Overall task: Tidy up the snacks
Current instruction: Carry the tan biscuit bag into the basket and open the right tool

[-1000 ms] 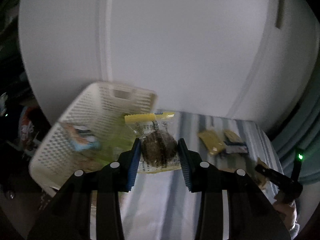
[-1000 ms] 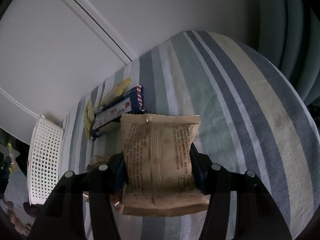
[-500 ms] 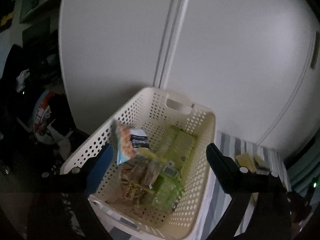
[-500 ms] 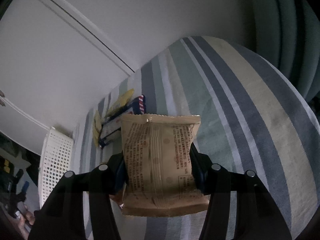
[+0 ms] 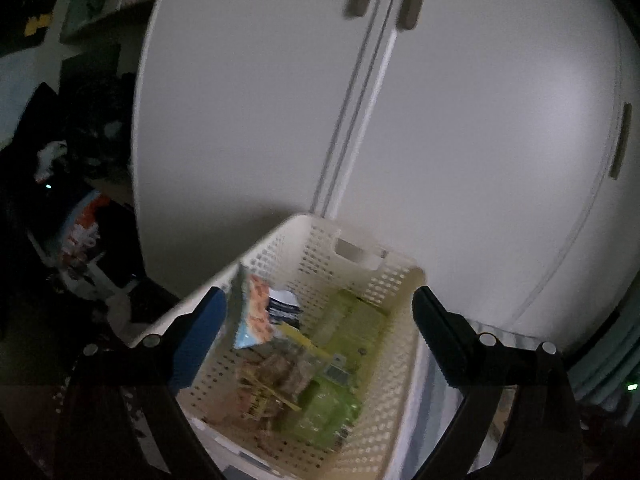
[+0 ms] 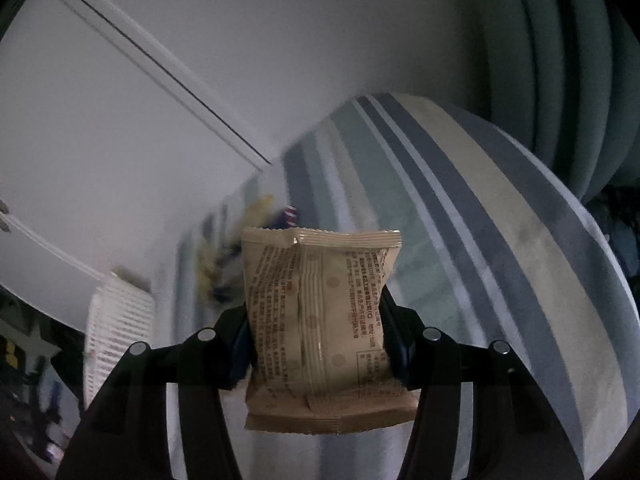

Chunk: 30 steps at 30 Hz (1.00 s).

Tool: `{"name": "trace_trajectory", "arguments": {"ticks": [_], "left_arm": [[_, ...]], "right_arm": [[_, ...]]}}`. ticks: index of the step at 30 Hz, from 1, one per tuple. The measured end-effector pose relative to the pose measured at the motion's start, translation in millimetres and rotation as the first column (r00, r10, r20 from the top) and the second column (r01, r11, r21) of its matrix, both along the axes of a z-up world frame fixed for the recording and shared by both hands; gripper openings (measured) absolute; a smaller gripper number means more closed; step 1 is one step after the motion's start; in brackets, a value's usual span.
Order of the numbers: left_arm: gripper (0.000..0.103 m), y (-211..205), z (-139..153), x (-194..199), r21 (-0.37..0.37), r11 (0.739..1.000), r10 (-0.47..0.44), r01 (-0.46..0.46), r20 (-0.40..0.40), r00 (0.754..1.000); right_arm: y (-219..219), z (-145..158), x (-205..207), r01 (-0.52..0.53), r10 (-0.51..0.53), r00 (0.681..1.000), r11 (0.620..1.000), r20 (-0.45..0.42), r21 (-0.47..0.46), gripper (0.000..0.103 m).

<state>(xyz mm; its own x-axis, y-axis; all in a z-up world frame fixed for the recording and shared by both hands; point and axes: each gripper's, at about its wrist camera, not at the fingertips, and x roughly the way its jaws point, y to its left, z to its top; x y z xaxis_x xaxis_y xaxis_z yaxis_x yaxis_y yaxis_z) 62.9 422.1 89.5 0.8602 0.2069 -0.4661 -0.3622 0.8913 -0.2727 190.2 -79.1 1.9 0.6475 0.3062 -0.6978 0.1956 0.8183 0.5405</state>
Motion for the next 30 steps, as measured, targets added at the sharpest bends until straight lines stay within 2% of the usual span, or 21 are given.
{"name": "trace_trajectory", "arguments": {"ticks": [4, 8, 15, 19, 24, 27, 30], "left_arm": [[0.095, 5, -3, 2, -0.020, 1.000, 0.014, -0.014, 0.004, 1.000], [0.095, 17, 2, 9, -0.012, 0.999, 0.047, -0.047, 0.006, 0.999], [0.095, 47, 6, -2, 0.020, 0.992, 0.127, -0.128, 0.047, 0.991], [0.095, 62, 8, -7, 0.013, 0.985, 0.171, -0.172, 0.063, 0.983], [0.095, 73, 7, -12, -0.029, 0.981, 0.194, -0.192, 0.075, 0.978], [0.095, 71, 7, -11, -0.030, 0.980, 0.198, -0.196, 0.078, 0.977], [0.095, 62, 8, -8, -0.009, 0.985, 0.172, -0.172, 0.082, 0.982]], "right_arm": [[42, 45, -6, -0.059, 0.064, 0.996, 0.995, 0.061, -0.085, 0.054], [97, 80, -5, -0.148, 0.162, 0.981, 0.981, 0.106, -0.124, 0.054], [223, 130, 11, -0.328, 0.357, 0.919, 0.928, 0.168, -0.178, 0.054], [297, 123, 23, -0.425, 0.454, 0.880, 0.883, 0.138, -0.198, 0.054], [358, 94, 39, -0.496, 0.510, 0.858, 0.854, 0.068, -0.157, 0.055], [372, 82, 44, -0.524, 0.531, 0.846, 0.845, 0.052, -0.101, 0.057], [367, 79, 34, -0.520, 0.526, 0.848, 0.849, 0.057, -0.098, 0.060]]}}
